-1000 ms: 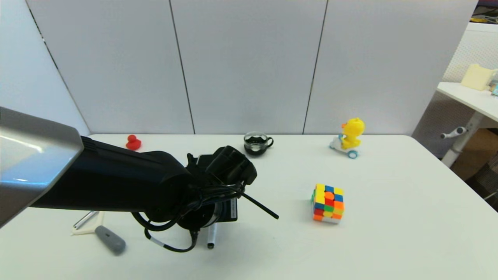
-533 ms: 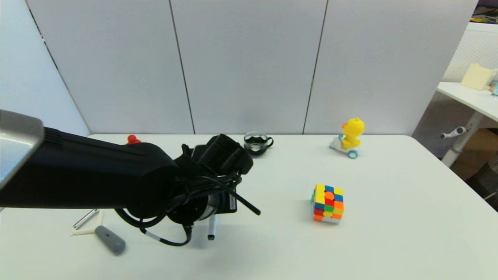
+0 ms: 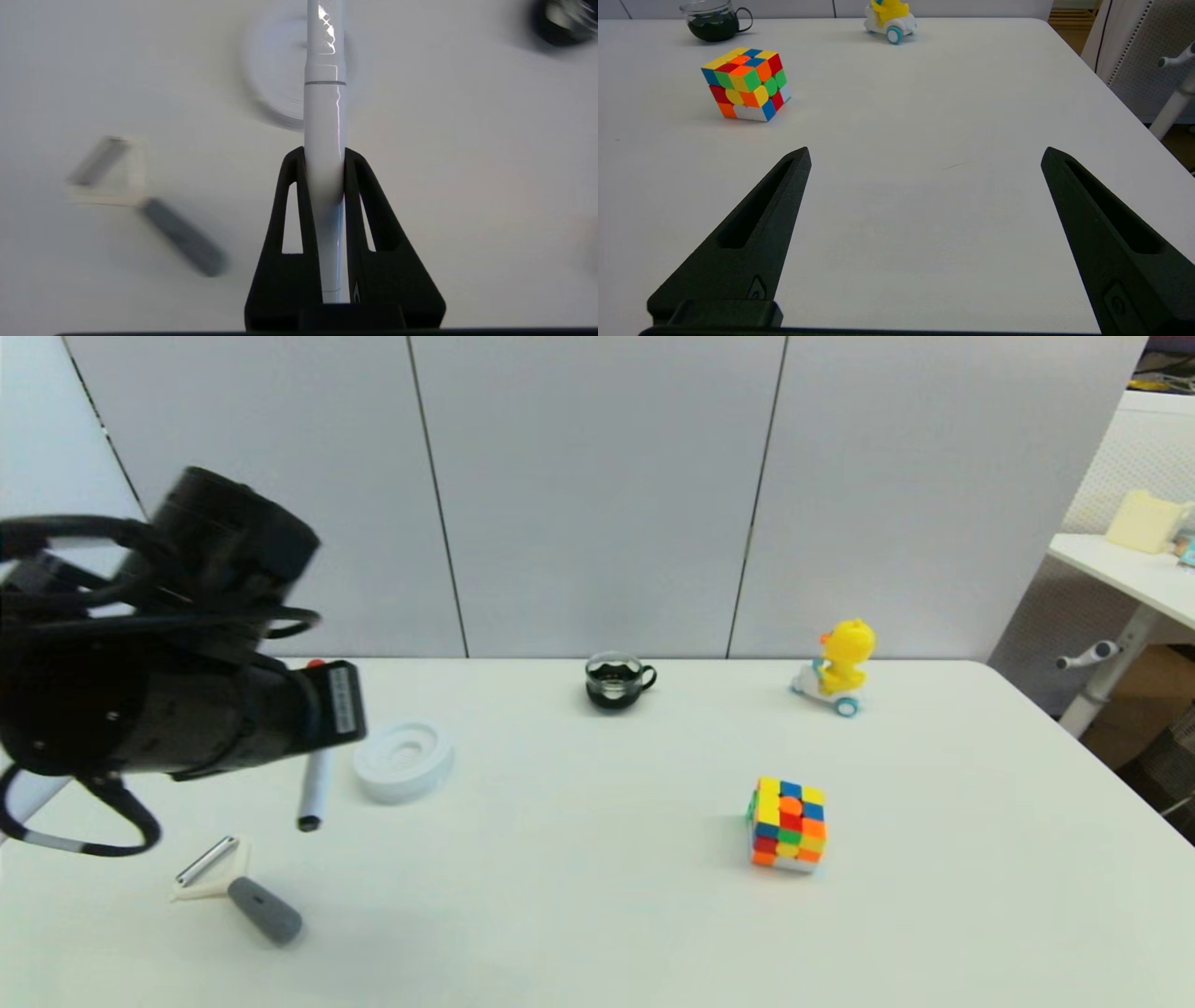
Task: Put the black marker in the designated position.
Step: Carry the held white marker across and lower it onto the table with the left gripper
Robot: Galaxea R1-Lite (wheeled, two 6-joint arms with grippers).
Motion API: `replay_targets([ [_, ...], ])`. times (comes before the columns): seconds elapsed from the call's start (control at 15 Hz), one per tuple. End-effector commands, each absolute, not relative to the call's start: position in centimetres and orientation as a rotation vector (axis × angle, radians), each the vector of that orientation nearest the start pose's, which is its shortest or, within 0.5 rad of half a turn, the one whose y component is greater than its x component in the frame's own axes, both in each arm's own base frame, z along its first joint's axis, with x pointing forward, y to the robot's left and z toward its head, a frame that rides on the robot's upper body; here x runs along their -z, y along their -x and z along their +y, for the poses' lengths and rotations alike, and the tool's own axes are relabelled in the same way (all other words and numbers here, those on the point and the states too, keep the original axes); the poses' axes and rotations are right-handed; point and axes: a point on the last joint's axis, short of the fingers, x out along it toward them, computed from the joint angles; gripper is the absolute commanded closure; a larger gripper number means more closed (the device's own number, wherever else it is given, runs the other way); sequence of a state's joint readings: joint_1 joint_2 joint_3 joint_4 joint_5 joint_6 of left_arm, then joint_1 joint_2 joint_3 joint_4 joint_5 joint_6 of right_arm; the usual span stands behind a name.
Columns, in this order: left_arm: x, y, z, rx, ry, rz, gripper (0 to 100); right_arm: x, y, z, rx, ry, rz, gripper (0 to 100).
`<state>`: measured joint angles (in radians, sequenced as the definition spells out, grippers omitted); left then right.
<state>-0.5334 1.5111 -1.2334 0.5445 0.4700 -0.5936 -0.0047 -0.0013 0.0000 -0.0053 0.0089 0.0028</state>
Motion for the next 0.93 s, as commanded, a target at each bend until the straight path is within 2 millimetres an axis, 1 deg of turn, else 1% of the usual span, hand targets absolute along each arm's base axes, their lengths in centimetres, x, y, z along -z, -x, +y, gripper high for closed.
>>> replay_targets([
  [0.07, -29.1, -21.5, -0.6, -0.309, -0.035, 0.607, 100, -7.6, 2.3, 0.0, -0.005, -0.003, -0.006, 0],
  [0.13, -29.5, -22.0, 0.8, -0.226, -0.086, 0.608, 100, -7.6, 2.3, 0.0, -0.005, -0.001, -0.006, 0],
  [0.27, -29.5, -23.4, 3.5, -0.005, -0.247, 0.616, 100, -7.6, 2.3, 0.0, -0.005, -0.003, -0.006, 0],
  [0.4, -28.5, -25.3, 5.1, 0.197, -0.427, 0.623, 100, -7.6, 2.3, 0.0, -0.005, -0.003, -0.006, 0],
  [0.47, -28.1, -26.0, 5.3, 0.286, -0.511, 0.631, 100, -7.6, 2.3, 0.0, -0.005, -0.001, -0.006, 0],
  [0.73, -26.9, -27.7, 5.9, 0.654, -0.784, 0.686, 100, -7.6, 2.3, 0.0, -0.005, -0.001, -0.006, 0],
  [0.8, -26.3, -28.1, 6.1, 0.733, -0.849, 0.687, 100, -7.6, 2.3, 0.0, -0.005, -0.003, -0.006, 0],
  [0.93, -24.3, -29.5, 7.0, 0.886, -0.961, 0.647, 100, -7.6, 2.3, 0.0, -0.005, -0.003, -0.006, 0],
])
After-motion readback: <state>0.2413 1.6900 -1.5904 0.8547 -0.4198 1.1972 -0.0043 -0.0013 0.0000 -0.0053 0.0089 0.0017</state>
